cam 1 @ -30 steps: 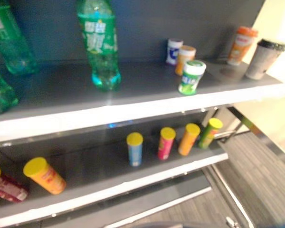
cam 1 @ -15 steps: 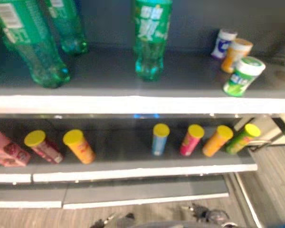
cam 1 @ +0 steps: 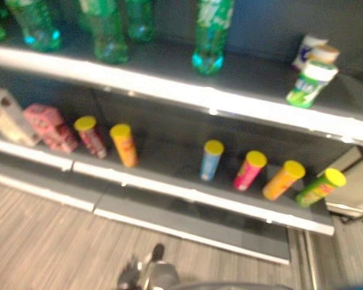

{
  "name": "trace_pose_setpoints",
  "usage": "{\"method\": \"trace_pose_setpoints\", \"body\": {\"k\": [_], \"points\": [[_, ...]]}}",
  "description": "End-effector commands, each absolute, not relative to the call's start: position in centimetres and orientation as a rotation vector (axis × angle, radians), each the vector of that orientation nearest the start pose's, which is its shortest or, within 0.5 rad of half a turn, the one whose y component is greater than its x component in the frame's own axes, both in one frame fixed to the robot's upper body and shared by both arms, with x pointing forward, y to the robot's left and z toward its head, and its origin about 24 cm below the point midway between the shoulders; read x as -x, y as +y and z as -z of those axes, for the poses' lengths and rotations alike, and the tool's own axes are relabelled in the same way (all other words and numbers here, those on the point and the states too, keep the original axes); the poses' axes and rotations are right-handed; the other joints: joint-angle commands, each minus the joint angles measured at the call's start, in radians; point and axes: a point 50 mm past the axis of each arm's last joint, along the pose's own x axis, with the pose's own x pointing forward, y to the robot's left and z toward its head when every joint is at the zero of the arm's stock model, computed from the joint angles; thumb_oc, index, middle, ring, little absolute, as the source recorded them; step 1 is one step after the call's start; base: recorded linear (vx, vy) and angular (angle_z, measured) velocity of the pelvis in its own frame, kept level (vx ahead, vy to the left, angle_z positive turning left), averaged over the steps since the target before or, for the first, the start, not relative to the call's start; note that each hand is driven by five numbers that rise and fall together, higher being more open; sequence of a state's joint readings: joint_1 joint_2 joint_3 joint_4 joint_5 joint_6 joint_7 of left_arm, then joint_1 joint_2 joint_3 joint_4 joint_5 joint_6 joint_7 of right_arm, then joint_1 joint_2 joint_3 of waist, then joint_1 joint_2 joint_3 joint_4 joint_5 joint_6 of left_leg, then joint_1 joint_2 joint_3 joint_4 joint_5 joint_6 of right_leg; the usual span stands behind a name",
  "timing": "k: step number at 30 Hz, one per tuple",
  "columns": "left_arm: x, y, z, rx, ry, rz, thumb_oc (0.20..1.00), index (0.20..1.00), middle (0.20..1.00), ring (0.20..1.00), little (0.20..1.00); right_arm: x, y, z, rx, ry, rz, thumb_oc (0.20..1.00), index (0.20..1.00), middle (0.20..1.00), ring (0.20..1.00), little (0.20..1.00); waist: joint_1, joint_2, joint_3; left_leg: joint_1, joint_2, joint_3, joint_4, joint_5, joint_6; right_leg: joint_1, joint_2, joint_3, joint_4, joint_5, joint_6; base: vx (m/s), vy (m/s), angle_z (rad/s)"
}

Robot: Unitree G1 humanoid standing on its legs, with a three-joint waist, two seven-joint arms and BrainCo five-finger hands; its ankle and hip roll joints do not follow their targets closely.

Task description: Put the goods on the table back onto the shelves and tidy them up.

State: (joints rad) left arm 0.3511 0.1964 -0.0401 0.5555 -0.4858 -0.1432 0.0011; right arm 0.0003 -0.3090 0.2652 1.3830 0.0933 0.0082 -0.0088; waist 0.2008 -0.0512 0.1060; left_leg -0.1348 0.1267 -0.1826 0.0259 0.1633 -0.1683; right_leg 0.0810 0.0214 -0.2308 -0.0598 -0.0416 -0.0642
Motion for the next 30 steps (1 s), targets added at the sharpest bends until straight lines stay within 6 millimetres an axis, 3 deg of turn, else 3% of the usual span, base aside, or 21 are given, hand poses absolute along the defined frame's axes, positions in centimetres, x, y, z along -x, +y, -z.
{"method": "trace_pose_setpoints", "body": {"k": [1, 2, 3, 5, 8, 10, 12, 13, 15, 19, 30], "points": [[-13.9, 25.4, 5.9, 0.031, 0.443, -0.205, 1.0, 1.0, 1.0, 1.0, 1.0, -10.5, -24.8, 15.7, 0.385, 1.259, 0.025, 1.0, 1.0, 1.0, 1.0, 1.0, -0.005, -0.022, 0.047, -0.019, -0.092, -0.029, 0.051, -0.132, 0.101, 0.003, -0.103, 0.038, 0.039, -0.011, 0.11, -0.08, -0.02, -0.06], [-13.9, 25.4, 5.9, 0.031, 0.444, -0.205, 1.0, 1.0, 1.0, 1.0, 1.0, -10.5, -24.8, 15.7, 0.385, 1.259, 0.024, 1.0, 1.0, 1.0, 1.0, 1.0, -0.007, -0.022, 0.044, -0.024, -0.093, -0.03, 0.052, -0.13, 0.102, 0.0, -0.104, 0.037, 0.039, -0.008, 0.111, -0.07, 0.009, 0.01], [-14.0, 25.9, 3.8, -0.039, 0.376, -0.167, 1.0, 1.0, 1.0, 1.0, 1.0, -9.8, -25.0, 15.8, 0.389, 1.278, 0.015, 1.0, 1.0, 1.0, 1.0, 1.0, -0.025, -0.012, 0.028, 0.023, -0.097, -0.004, 0.046, -0.16, 0.122, -0.014, -0.098, 0.054, 0.039, -0.007, 0.108, -0.01, 0.044, -0.05], [-14.2, 26.2, 2.8, -0.09, 0.345, -0.157, 1.0, 1.0, 1.0, 1.0, 1.0, -9.7, -25.0, 15.8, 0.389, 1.282, 0.024, 1.0, 1.0, 1.0, 1.0, 1.0, -0.027, -0.008, 0.021, 0.028, -0.101, 0.003, 0.04, -0.159, 0.122, -0.016, -0.094, 0.062, 0.04, -0.008, 0.107, 0.0, 0.03, -0.07], [-15.4, 26.2, -2.0, -0.284, 0.171, -0.059, 1.0, 1.0, 1.0, 1.0, 1.0, -7.9, -24.7, 16.3, 0.347, 1.33, 0.047, 1.0, 1.0, 1.0, 1.0, 1.0, -0.058, 0.01, -0.009, 0.085, -0.098, 0.034, -0.012, -0.156, 0.124, 0.021, -0.096, 0.055, 0.02, -0.005, 0.108, 0.09, 0.051, 0.02], [-15.3, 26.2, -2.9, -0.318, 0.141, -0.045, 1.0, 1.0, 1.0, 1.0, 1.0, -7.2, -24.3, 16.5, 0.335, 1.343, 0.036, 1.0, 1.0, 1.0, 1.0, 1.0, -0.067, 0.013, -0.02, 0.101, -0.095, 0.039, -0.04, -0.144, 0.125, 0.029, -0.096, 0.054, 0.01, 0.0, 0.109, 0.07, 0.032, -0.15], [-16.2, 25.6, -6.2, -0.392, -0.013, -0.013, 1.0, 1.0, 1.0, 1.0, 1.0, -6.5, -23.8, 16.7, 0.325, 1.359, 0.013, 1.0, 1.0, 1.0, 1.0, 1.0, -0.085, 0.02, -0.034, 0.139, -0.087, 0.052, -0.09, -0.136, 0.121, 0.044, -0.095, 0.061, -0.009, 0.003, 0.11, 0.07, 0.039, -0.11], [-16.2, 25.6, -6.2, -0.392, -0.013, -0.013, 1.0, 1.0, 1.0, 1.0, 1.0, -6.5, -23.8, 16.7, 0.325, 1.359, 0.013, 1.0, 1.0, 1.0, 1.0, 1.0, -0.085, 0.02, -0.033, 0.142, -0.086, 0.052, -0.093, -0.134, 0.121, 0.045, -0.094, 0.062, -0.01, 0.003, 0.11, 0.04, 0.025, -0.06], [-16.8, 24.7, -9.2, -0.406, -0.159, 0.006, 1.0, 1.0, 1.0, 1.0, 1.0, -6.2, -23.5, 16.8, 0.348, 1.367, -0.019, 1.0, 1.0, 1.0, 1.0, 1.0, -0.102, 0.025, -0.042, 0.163, -0.082, 0.061, -0.11, -0.138, 0.12, 0.052, -0.094, 0.073, -0.02, 0.009, 0.114, 0.03, 0.017, -0.12], [-17.1, 23.7, -11.5, -0.366, -0.262, 0.004, 1.0, 1.0, 1.0, 1.0, 1.0, -5.8, -23.2, 16.9, 0.354, 1.385, -0.039, 1.0, 1.0, 1.0, 1.0, 1.0, -0.116, 0.031, -0.051, 0.168, -0.08, 0.073, -0.113, -0.139, 0.118, 0.054, -0.092, 0.082, -0.025, 0.011, 0.117, 0.0, -0.003, -0.1], [-15.9, 22.3, -13.7, -0.255, -0.326, 0.091, 1.0, 1.0, 1.0, 1.0, 1.0, -5.6, -23.4, 17.0, 0.312, 1.424, -0.011, 1.0, 1.0, 1.0, 1.0, 1.0, -0.108, 0.06, -0.043, 0.162, -0.073, 0.068, -0.113, -0.122, 0.111, 0.061, -0.082, 0.072, -0.028, 0.006, 0.117, -0.01, -0.026, 0.01]]}}
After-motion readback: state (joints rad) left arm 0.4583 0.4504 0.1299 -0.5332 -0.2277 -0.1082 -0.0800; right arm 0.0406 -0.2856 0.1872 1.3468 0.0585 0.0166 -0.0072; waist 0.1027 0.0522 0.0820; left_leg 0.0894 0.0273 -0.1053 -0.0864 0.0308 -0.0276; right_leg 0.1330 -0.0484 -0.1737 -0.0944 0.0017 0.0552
